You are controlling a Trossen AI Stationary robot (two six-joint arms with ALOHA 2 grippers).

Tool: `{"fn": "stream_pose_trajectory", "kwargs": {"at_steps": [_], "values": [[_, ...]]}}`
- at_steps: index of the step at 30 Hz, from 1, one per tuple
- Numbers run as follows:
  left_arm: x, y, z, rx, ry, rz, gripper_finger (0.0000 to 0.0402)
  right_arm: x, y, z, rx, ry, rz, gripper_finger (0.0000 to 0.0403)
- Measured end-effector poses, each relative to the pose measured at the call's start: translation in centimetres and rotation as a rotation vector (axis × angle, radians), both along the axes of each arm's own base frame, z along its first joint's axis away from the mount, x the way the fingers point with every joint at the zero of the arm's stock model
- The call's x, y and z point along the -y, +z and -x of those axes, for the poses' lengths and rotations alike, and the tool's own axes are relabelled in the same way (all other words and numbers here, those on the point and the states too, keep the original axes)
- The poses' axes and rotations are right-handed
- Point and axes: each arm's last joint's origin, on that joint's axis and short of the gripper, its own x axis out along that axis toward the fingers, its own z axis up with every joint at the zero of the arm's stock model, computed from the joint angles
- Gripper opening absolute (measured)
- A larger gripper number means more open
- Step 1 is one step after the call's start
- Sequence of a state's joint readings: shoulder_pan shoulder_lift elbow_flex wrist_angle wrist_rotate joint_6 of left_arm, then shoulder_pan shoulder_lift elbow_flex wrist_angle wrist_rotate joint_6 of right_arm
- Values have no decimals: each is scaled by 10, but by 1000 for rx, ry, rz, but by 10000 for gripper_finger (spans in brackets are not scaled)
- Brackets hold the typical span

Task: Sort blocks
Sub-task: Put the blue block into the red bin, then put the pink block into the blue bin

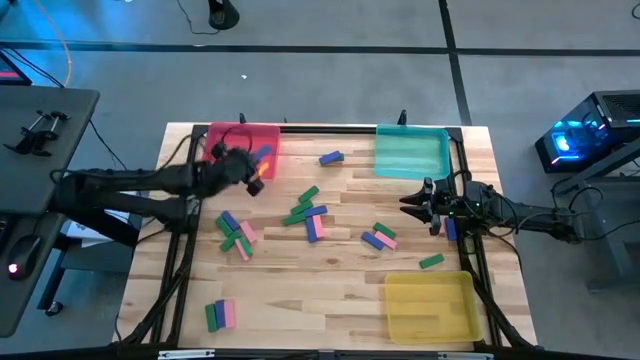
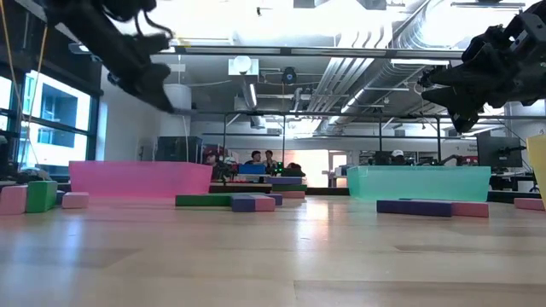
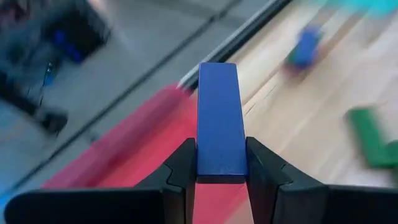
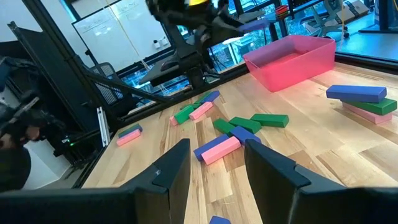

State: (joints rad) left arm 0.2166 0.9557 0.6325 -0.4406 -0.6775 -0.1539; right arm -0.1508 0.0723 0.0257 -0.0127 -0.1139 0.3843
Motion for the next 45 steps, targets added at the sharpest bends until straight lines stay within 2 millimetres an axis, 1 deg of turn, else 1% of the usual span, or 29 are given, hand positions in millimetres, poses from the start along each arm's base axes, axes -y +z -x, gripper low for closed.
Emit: {"fn": "stream_pose_trajectory", "kwargs": {"at_steps": [4,8,11,15,19,21,23,27,29,31,35,38,41,45], "values": [[-23,-5,5,-108,83,93,77,0,0,0,0,0,0,139],[-46,-21,9,-188,131,217,77,0,0,0,0,0,0,139],[-64,-34,7,-233,155,258,77,0,0,0,0,0,0,139],[-85,-49,6,-260,162,299,77,0,0,0,0,-4,0,139],[-99,-60,7,-259,173,348,77,0,0,0,1,-4,0,139],[-103,-63,8,-266,179,365,93,0,0,0,0,-4,0,139],[-105,-65,10,-271,192,373,125,0,0,0,0,-4,0,139],[-107,-65,12,-271,196,371,195,0,0,0,0,-4,0,139],[-108,-63,13,-261,197,372,220,0,0,0,0,-4,0,139],[-107,-61,13,-245,188,372,236,0,0,0,0,-4,0,139],[-102,-50,14,-179,148,369,244,0,0,0,0,-4,0,139],[-93,-37,13,-96,84,373,242,0,0,0,0,-4,0,139],[-78,-22,10,-8,-6,352,235,0,0,0,0,-3,0,139],[-51,-5,4,125,-169,283,227,0,0,0,0,-3,0,139]]}}
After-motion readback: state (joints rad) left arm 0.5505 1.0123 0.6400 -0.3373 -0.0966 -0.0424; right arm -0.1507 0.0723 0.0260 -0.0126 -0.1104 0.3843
